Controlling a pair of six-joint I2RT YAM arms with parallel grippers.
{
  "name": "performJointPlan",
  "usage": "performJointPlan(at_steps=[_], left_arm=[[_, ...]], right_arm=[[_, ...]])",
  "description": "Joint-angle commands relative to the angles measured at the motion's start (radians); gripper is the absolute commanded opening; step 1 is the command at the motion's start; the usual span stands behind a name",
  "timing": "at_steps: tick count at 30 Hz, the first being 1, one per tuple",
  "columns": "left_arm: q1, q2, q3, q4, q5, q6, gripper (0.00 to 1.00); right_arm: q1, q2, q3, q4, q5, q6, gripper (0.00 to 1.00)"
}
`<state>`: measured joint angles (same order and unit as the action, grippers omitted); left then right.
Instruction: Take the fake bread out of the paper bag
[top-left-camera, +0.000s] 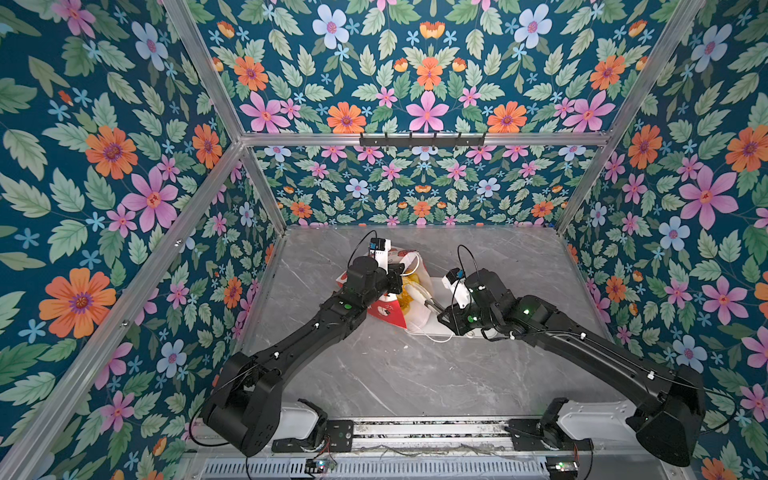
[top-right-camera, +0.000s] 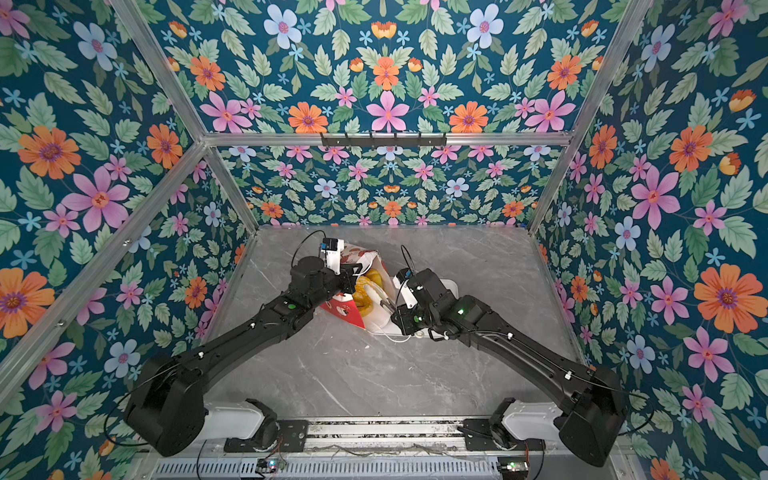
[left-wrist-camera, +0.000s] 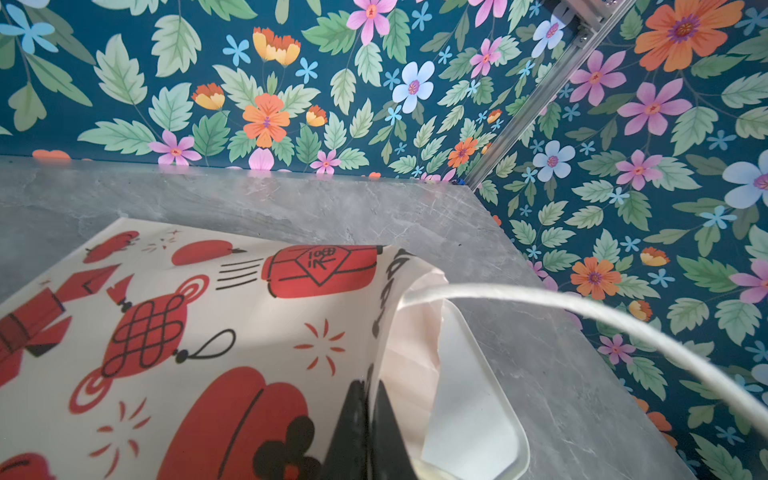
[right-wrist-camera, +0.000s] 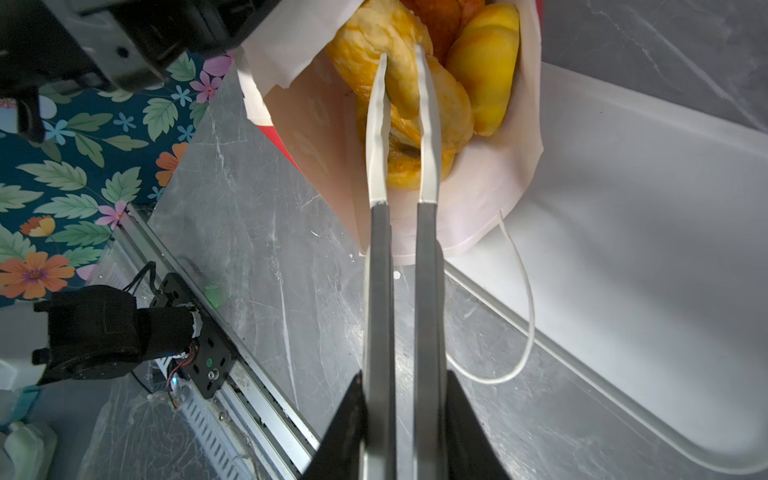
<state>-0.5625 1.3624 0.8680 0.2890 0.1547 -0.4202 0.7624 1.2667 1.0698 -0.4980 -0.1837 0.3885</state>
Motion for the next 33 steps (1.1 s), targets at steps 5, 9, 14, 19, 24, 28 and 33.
performJointPlan(at_steps=[5, 9, 14, 19, 24, 28, 33], left_arm=[[0.003, 0.000, -0.018, 0.084, -0.059, -0.035, 0.06], [0.003, -0.001, -0.025, 0.094, -0.085, -0.035, 0.07], [0.003, 0.005, -0.023, 0.096, -0.086, -0.023, 0.07], [0.003, 0.028, -0.005, 0.086, -0.048, -0.013, 0.07], [0.003, 0.038, 0.008, 0.068, -0.043, -0.005, 0.07], [0.003, 0.034, 0.014, 0.046, -0.068, 0.010, 0.08], [0.002, 0.037, 0.027, 0.019, -0.105, 0.018, 0.08]], right_arm=[[-0.031, -0.059, 0.010, 0.079, -0.051, 0.095, 0.06], [-0.055, -0.103, -0.001, 0.020, -0.041, 0.116, 0.06], [-0.079, -0.155, -0.056, 0.036, -0.014, 0.130, 0.06], [-0.079, -0.199, -0.081, 0.091, 0.030, 0.138, 0.05], [-0.080, -0.186, -0.042, 0.047, 0.018, 0.112, 0.05], [-0.079, -0.217, -0.019, -0.024, 0.038, 0.091, 0.05], [-0.081, -0.274, -0.019, -0.072, 0.046, 0.085, 0.05]])
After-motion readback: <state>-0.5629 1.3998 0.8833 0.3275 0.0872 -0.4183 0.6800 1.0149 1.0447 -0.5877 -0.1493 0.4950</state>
